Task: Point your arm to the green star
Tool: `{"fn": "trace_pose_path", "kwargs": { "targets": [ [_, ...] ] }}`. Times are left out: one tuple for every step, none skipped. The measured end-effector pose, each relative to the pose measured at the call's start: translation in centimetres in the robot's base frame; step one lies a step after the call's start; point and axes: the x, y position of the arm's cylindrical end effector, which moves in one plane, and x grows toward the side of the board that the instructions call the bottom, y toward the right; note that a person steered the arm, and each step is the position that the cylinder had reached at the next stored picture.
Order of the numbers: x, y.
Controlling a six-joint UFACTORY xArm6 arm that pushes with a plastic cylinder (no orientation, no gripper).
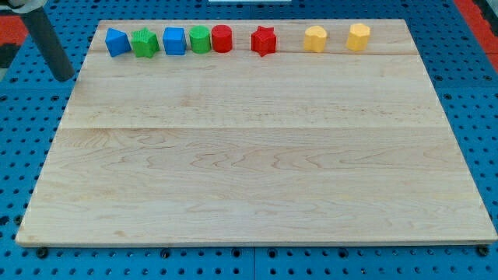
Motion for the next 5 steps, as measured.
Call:
{"fn": "trace_pose_path", "kwargs": {
  "targets": [
    [0.0, 0.0],
    [0.0, 0.5],
    [-0.5, 0.5],
    [-1.4, 1.1],
    [-1.6, 1.2]
  ]
}}
